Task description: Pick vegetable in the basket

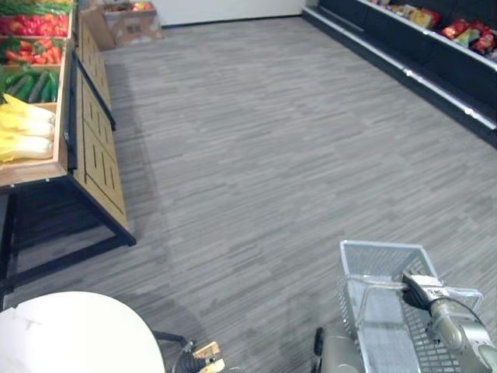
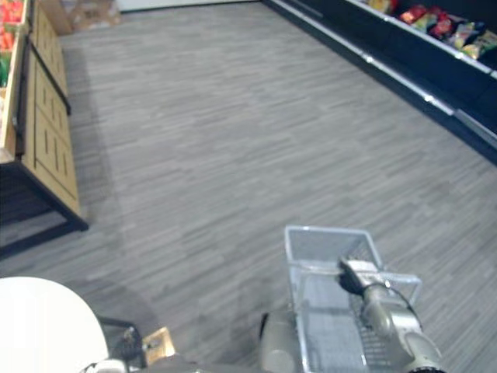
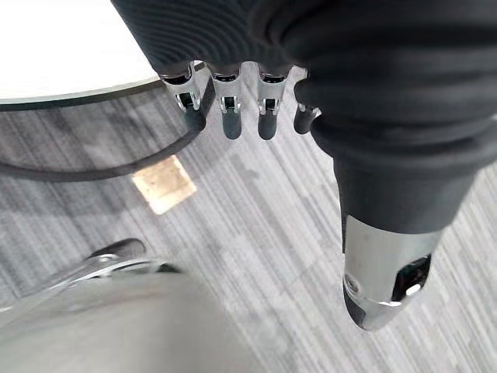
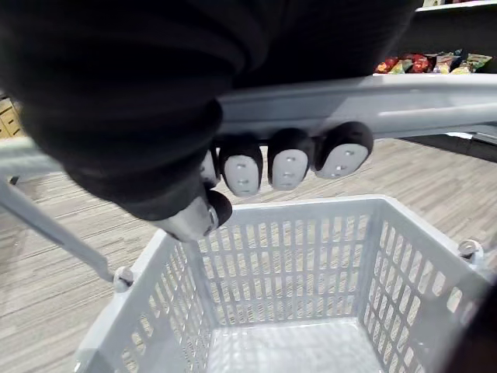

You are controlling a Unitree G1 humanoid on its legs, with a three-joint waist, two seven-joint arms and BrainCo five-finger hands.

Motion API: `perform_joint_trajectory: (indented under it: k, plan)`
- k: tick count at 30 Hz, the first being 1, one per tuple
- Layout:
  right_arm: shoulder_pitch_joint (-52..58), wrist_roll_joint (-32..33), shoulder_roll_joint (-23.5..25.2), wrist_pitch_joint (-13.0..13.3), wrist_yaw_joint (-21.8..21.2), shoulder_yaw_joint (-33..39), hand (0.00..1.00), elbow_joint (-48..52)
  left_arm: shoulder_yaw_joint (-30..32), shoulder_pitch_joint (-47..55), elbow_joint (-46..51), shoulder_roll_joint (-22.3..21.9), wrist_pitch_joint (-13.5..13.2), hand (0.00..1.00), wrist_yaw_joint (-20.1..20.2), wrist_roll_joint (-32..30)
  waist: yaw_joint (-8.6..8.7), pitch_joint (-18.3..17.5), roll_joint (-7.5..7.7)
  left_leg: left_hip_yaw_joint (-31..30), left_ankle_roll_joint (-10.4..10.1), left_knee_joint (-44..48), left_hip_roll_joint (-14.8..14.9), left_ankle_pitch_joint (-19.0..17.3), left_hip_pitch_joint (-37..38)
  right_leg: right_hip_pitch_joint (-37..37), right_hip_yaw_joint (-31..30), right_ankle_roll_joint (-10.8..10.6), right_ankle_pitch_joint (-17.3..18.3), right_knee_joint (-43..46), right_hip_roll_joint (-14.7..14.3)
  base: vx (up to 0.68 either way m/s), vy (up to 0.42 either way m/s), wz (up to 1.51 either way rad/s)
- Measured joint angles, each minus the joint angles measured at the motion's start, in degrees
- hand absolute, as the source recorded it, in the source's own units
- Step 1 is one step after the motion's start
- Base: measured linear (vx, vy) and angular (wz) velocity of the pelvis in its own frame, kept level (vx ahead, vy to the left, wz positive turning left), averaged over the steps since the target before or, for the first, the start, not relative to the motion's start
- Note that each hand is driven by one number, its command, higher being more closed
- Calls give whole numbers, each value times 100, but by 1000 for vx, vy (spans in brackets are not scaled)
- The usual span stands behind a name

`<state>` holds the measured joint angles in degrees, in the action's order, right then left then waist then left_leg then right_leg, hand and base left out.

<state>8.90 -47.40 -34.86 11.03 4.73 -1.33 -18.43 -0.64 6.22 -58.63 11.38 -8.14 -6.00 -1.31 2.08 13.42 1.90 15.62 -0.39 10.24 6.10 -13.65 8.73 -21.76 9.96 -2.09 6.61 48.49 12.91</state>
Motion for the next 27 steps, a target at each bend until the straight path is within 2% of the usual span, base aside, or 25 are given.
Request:
perform_joint_trajectory:
  k: [1, 2, 4, 5, 6, 7, 8, 9, 10, 11, 12, 14, 15, 16, 17, 18, 19, 20, 22, 25, 26, 27]
  plan:
    - [-7, 0, 13, -6, 0, 42, 100, 0, 8, -27, 6, -11, -1, 0, 1, 0, 19, 10, -9, -28, -3, -19, 14, 2, 11, 24, 59, 10, 4, -436, -4, 257, -166, 37]
    - [-27, 0, 59, -49, 1, 96, 100, -1, 56, -42, 8, -22, -2, 0, 0, -4, 84, 23, -22, -81, -8, -20, 38, 4, 15, 90, 74, -2, -7, -1363, -6, 279, -218, 36]
    - [-15, -2, 125, -95, 4, 129, 100, -1, 110, -24, -1, -24, -1, 0, -10, -16, 99, 10, 27, -125, -79, -27, 79, 13, 70, 237, -47, -176, -278, -2815, 58, 348, -319, 41]
    - [48, -13, 190, -104, 5, 232, 100, 0, 157, -14, -4, -4, -2, 0, -18, -135, 102, -5, 84, -277, -424, -63, 108, -63, 146, 388, -229, -230, -751, -3764, 207, 360, -382, 39]
    - [57, -36, 217, -115, 6, 305, 100, -6, 194, -27, -17, -18, -1, 0, -25, -170, 108, 37, 74, -343, -555, -122, 168, -129, 248, 441, -161, -454, -1229, -3773, 192, 410, -483, 37]
    - [34, -134, 214, -171, 6, 414, 100, -38, 236, -87, -82, -138, 3, 0, -36, -182, 89, 125, -81, -425, -651, -193, 343, -184, 251, 447, -9, -476, -1236, -3606, 15, 244, -314, 26]
    - [5, -217, 262, -222, 10, 535, 100, -35, 232, -134, -84, -205, -5, 0, -24, -215, 82, 123, -175, -500, -658, -235, 390, -51, 231, 338, 27, -438, -983, -3333, -13, 259, -358, 36]
    - [37, -240, 332, -296, 12, 648, 100, -34, 236, -150, -81, -248, -9, 0, -26, -218, 83, 119, -186, -569, -681, -238, 406, 226, 258, 240, 49, -386, -617, -2857, 49, 233, -328, 44]
    - [128, -248, 336, -300, 17, 782, 100, -29, 301, -142, -81, -298, -8, 0, -32, -218, 83, 99, -220, -653, -822, -119, 489, 404, 252, 248, 164, -329, -344, -2578, 72, 233, -327, 39]
    - [168, -246, 339, -301, 27, 832, 100, -29, 347, -142, -81, -312, -7, 0, -38, -217, 90, 86, -247, -709, -839, -32, 530, 466, 229, 280, 230, -302, -235, -2483, 74, 226, -303, 40]
    - [266, -233, 371, -299, 84, 888, 100, -29, 441, -140, -82, -326, -7, 0, -49, -213, 95, 45, -310, -877, -874, 331, 620, 587, 81, 377, 357, -260, -36, -2353, 58, 218, -290, 49]
    - [422, -229, 445, -307, 145, 970, 100, -26, 556, -139, -89, -384, -6, 0, -80, -146, 99, 54, -295, -1169, -846, 1398, 760, 858, -425, 639, 587, -202, 168, -2329, 72, 208, -256, 47]
    - [520, -224, 436, -307, 173, 972, 100, -26, 567, -129, -82, -371, 2, 0, -99, -105, 83, 63, -276, -1171, -823, 2101, 877, 1305, -748, 871, 700, -139, 277, -2335, 73, 276, -230, 30]
    - [596, -220, 441, -307, 182, 967, 100, -23, 566, -74, -77, -342, 3, 0, -129, -105, 72, 75, -234, -1028, -762, 2560, 995, 1946, -881, 1174, 774, -124, 375, -2380, 70, 295, -206, 23]
    - [627, -211, 440, -307, 187, 962, 100, -21, 567, -30, -66, -338, 1, 0, -146, -104, 49, 107, -149, -877, -698, 2735, 1078, 2195, -918, 1327, 810, -77, 402, -2446, 77, 264, -160, 15]
    - [663, -200, 436, -312, 231, 986, 100, -10, 601, 4, -54, -326, -2, 0, -154, -104, 29, 89, -152, -425, -612, 3050, 1312, 2144, -997, 1548, 881, 25, 472, -2558, 116, 267, -108, 12]
    - [663, -199, 437, -319, 240, 998, 100, -7, 650, 6, -41, -319, -3, 0, -154, -104, 34, 79, -137, 170, -510, 3104, 1449, 1885, -1120, 1722, 954, 24, 470, -2739, 177, 259, -94, 21]
    - [674, -196, 440, -328, 241, 1006, 100, -8, 689, 5, -24, -319, -3, 0, -159, -103, 62, 74, -131, 456, -424, 3016, 1501, 1808, -1196, 1841, 1049, 6, 454, -2857, 208, 301, -83, 48]
    - [809, -169, 440, -348, 242, 1027, 100, -8, 826, 15, 29, -347, -3, 0, -206, -103, 87, 29, -95, 1131, -461, 1984, 1444, 1774, -1372, 2161, 1439, -94, 349, -3176, 315, 228, -4, 68]
    - [714, -160, 438, -367, 242, 1055, 100, -47, 926, 59, 49, -436, 4, 0, -262, -104, 71, -20, -155, 950, -572, 652, 1153, 1831, -1535, 2322, 1692, -144, 319, -3288, 309, 213, 116, 48]
    - [686, -161, 435, -397, 257, 1082, 100, -52, 942, 86, 44, -480, 5, 0, -263, -104, 51, -54, -203, 668, -595, -39, 911, 1991, -1547, 2435, 1801, -214, 282, -3353, 312, 219, 208, 31]
    - [670, -160, 433, -403, 270, 1107, 100, -51, 943, 93, 42, -510, 5, 0, -263, -104, 30, -76, -242, 559, -600, -276, 816, 2154, -1548, 2475, 1832, -250, 262, -3378, 312, 261, 312, 37]
